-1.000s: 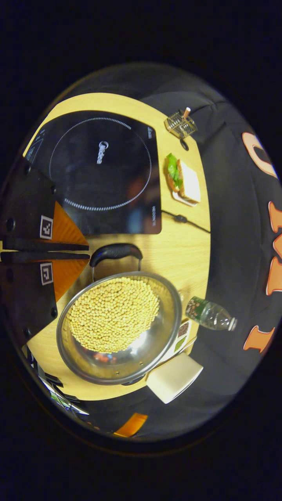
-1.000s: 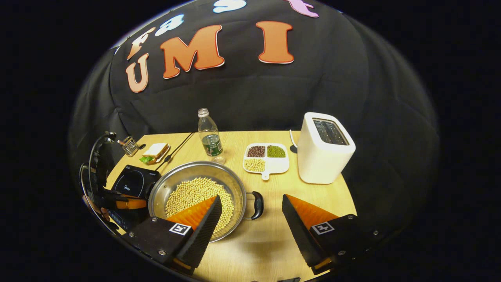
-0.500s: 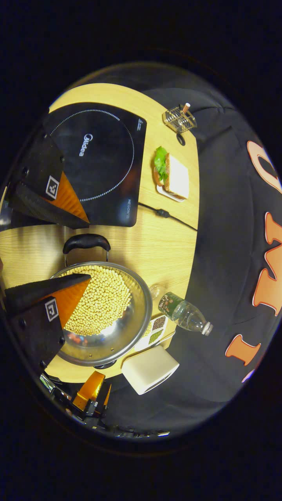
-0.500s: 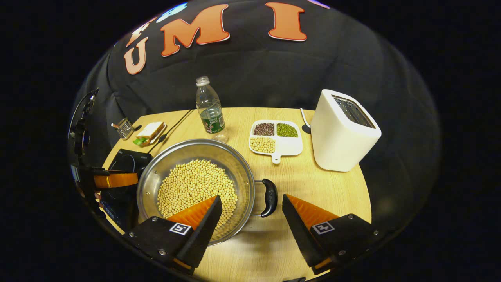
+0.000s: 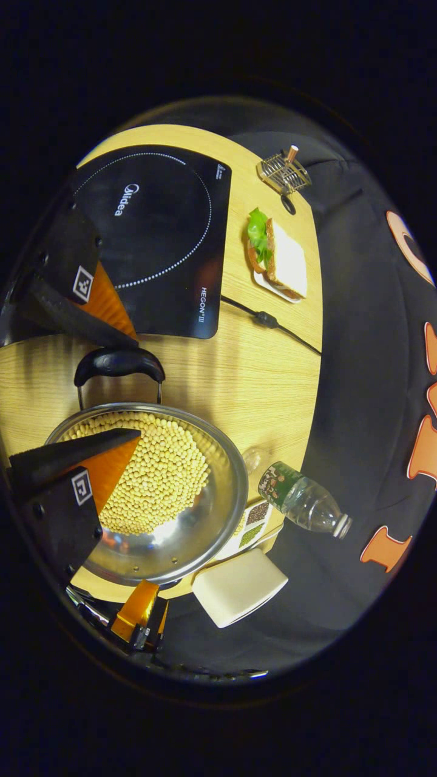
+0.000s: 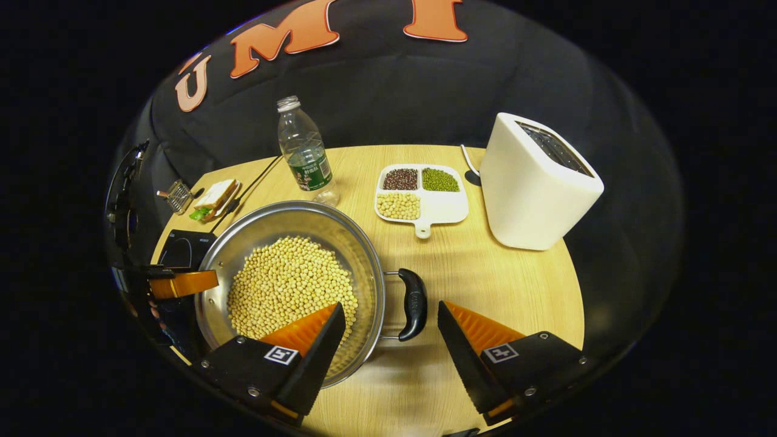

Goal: First push the handle of the pot to place it horizontally, then grasp the pot with both hands and set it on the induction cooktop.

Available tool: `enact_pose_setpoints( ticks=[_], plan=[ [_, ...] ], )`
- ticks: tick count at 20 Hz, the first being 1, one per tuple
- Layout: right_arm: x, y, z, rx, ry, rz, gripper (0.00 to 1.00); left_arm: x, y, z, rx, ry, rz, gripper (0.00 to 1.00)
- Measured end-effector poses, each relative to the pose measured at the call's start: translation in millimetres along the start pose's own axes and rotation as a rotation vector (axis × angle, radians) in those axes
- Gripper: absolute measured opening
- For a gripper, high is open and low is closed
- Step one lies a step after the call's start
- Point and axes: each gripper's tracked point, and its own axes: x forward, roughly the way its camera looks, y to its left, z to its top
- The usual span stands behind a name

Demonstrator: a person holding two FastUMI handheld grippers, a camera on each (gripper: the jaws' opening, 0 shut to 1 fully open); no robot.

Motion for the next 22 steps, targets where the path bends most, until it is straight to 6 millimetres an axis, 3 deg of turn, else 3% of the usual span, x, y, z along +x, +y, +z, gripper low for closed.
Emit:
enact_pose_setpoints(
  ticks=[7, 11, 12, 13, 14, 18, 21, 22],
  plan=[
    [19, 4, -8, -0.009, 0.049, -0.013, 0.90, 8, 4, 6, 0.027, -0.027, 0.025, 0.74],
    [27, -4, -14, -0.031, 0.071, -0.048, 0.89, 17, -2, 4, 0.046, -0.019, 0.028, 0.73],
    [29, -9, -15, -0.048, 0.075, -0.070, 0.86, 19, -4, 1, 0.064, -0.008, 0.035, 0.78],
    [30, -13, -18, -0.067, 0.083, -0.081, 0.82, 22, -4, 0, 0.085, 0.002, 0.039, 0.74],
    [31, -14, -17, -0.071, 0.079, -0.087, 0.69, 21, -2, 0, 0.100, 0.009, 0.061, 0.74],
    [32, -18, -17, -0.055, 0.094, -0.084, 0.72, 26, -2, 4, 0.063, -0.024, 0.034, 0.71],
    [31, -17, -19, -0.013, 0.113, -0.096, 0.67, 24, -2, 5, 0.049, -0.038, 0.038, 0.67],
    [27, -16, -20, -0.005, 0.120, -0.105, 0.60, 22, -1, 2, 0.062, -0.029, 0.051, 0.64]
  ],
)
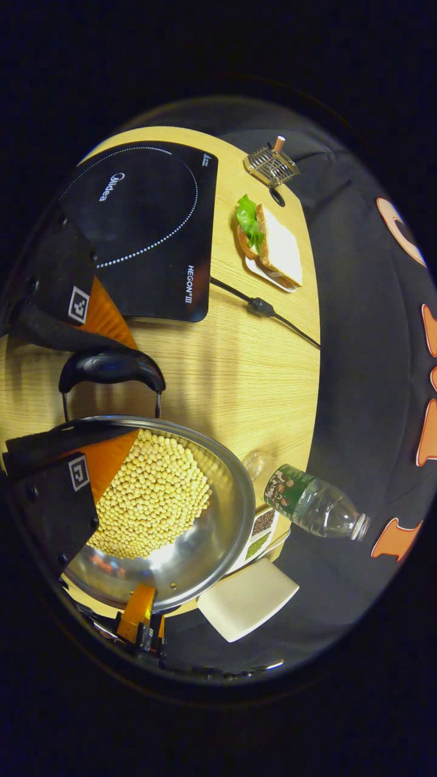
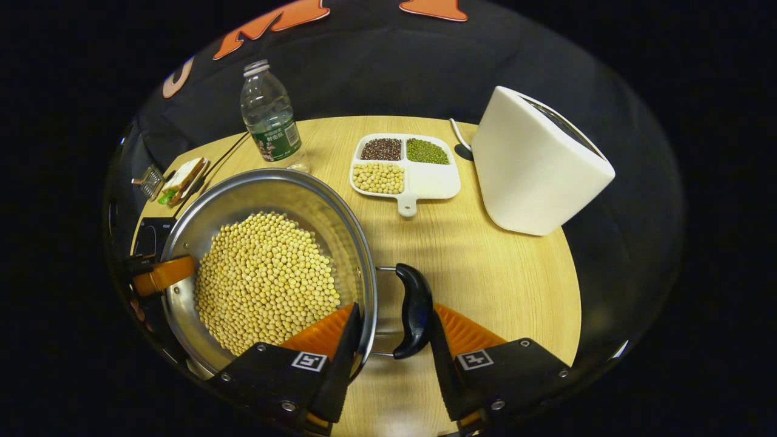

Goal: First push the handle of the pot to place it horizontally, then grasp the pot with both hands and set it on the induction cooktop.

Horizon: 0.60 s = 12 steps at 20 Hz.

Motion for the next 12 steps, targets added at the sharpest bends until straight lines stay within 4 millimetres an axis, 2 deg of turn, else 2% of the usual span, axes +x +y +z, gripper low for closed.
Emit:
enact_pose_setpoints(
  ticks=[1, 4, 10, 11, 12],
  plan=[
    [-1, 2, -3, 0.008, 0.009, -0.004, 0.61, -1, 1, -1, 0.011, -0.001, 0.012, 0.64],
    [0, 5, -2, 0.032, 0.015, 0.007, 0.55, -14, 3, -7, 0.012, -0.006, 0.019, 0.64],
    [0, 5, -5, 0.077, -0.024, 0.044, 0.55, -43, 14, 22, 0.047, -0.104, 0.042, 0.64],
    [0, 5, -6, 0.082, -0.030, 0.050, 0.51, -51, 17, 29, 0.061, -0.123, 0.053, 0.64],
    [1, 4, -5, 0.079, -0.042, 0.052, 0.54, -59, 22, 35, 0.073, -0.148, 0.064, 0.64]
  ],
)
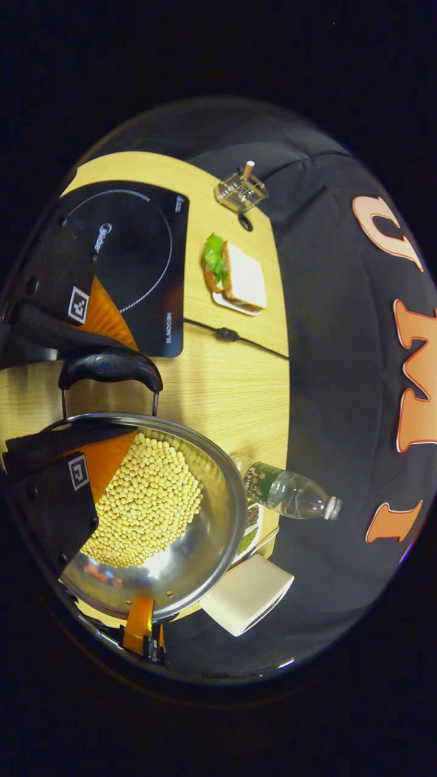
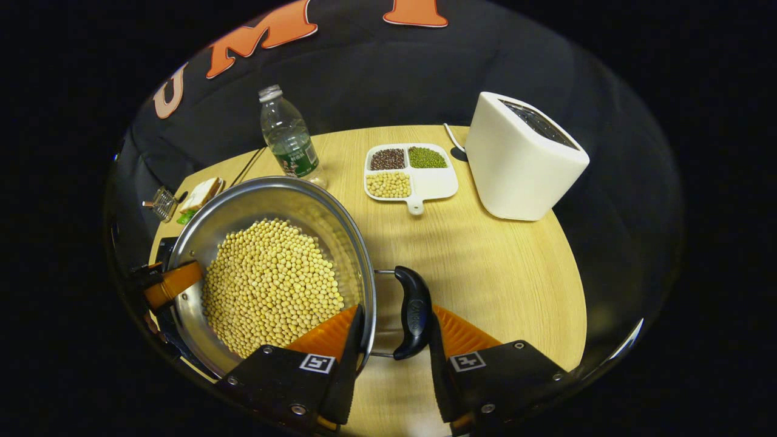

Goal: First push the handle of the pot to place it horizontally, then grasp the pot with both hands and set it on the induction cooktop.

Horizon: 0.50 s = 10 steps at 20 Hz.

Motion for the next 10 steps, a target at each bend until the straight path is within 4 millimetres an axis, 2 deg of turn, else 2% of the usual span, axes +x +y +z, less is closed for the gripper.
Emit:
enact_pose_setpoints(
  ticks=[3, 7, 10],
  plan=[
    [7, 1, -3, -0.017, -0.046, 0.015, 0.55, -20, 18, 21, 0.027, -0.067, 0.025, 0.63],
    [9, 0, 3, -0.045, -0.077, 0.033, 0.54, -43, 45, 31, -0.010, -0.086, 0.053, 0.63],
    [13, -3, 6, -0.082, -0.106, 0.059, 0.54, -71, 66, 36, -0.067, -0.092, 0.081, 0.63]
  ],
)
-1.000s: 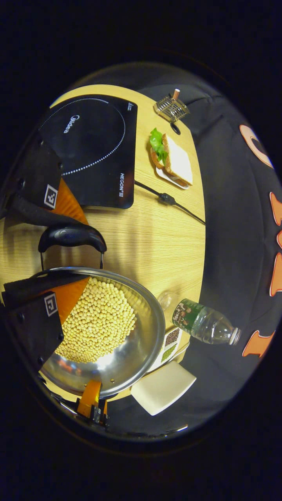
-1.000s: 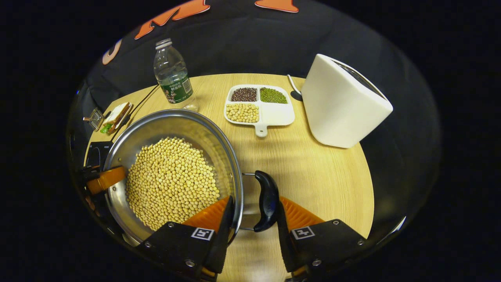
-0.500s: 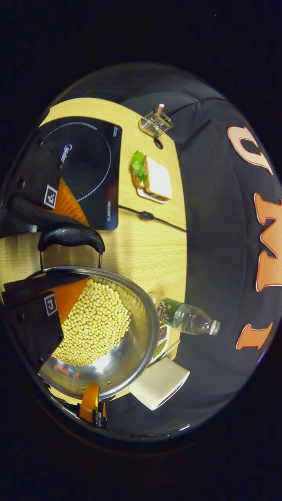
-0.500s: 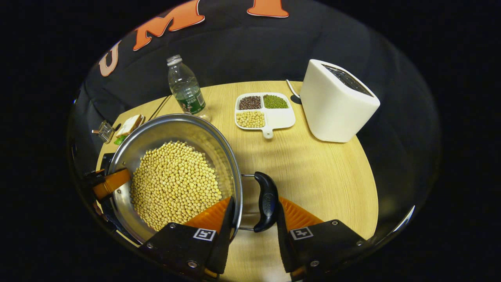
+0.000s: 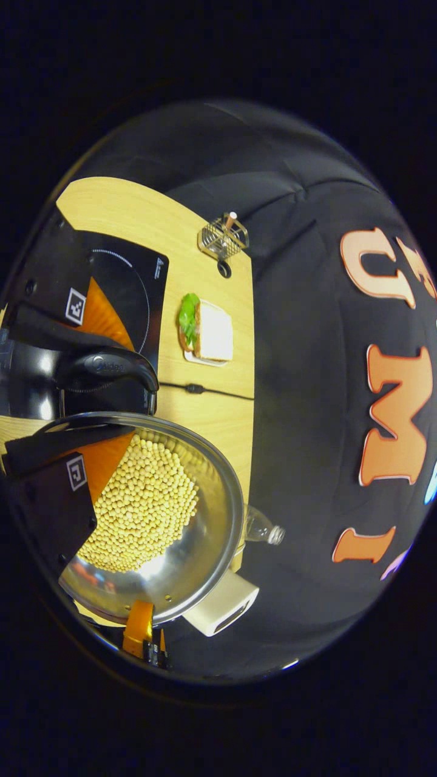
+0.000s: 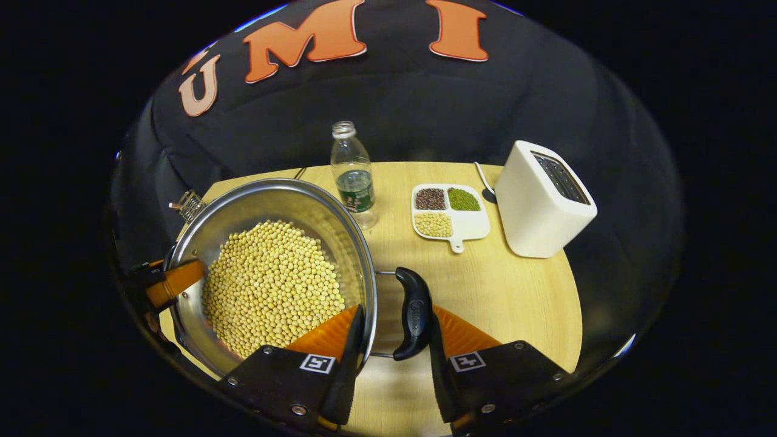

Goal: First push the handle of the pot to place it horizontally, then grasp the pot with both hands and set it on the induction cooktop.

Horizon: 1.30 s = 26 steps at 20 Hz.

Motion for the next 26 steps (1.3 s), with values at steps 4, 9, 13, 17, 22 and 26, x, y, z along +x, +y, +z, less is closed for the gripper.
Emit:
enact_pose_setpoints(
  ticks=[4, 9, 13, 17, 22, 26],
  plan=[
    [2, -1, 4, -0.024, -0.012, 0.039, 0.54, -42, 11, 20, -0.032, -0.029, 0.048, 0.63],
    [3, -4, 7, -0.051, -0.012, 0.075, 0.54, -82, 28, 36, -0.073, -0.030, 0.085, 0.64],
    [3, -7, 9, -0.045, -0.002, 0.096, 0.54, -80, 22, 32, -0.080, -0.034, 0.104, 0.62],
    [3, -7, 8, -0.028, 0.010, 0.105, 0.54, -78, 18, 33, -0.079, -0.030, 0.114, 0.63],
    [2, -7, 11, -0.029, 0.011, 0.088, 0.54, -77, 21, 33, -0.096, -0.013, 0.106, 0.64],
    [1, -6, 10, -0.017, 0.030, 0.086, 0.54, -75, 20, 32, -0.095, 0.000, 0.103, 0.64]
  ],
)
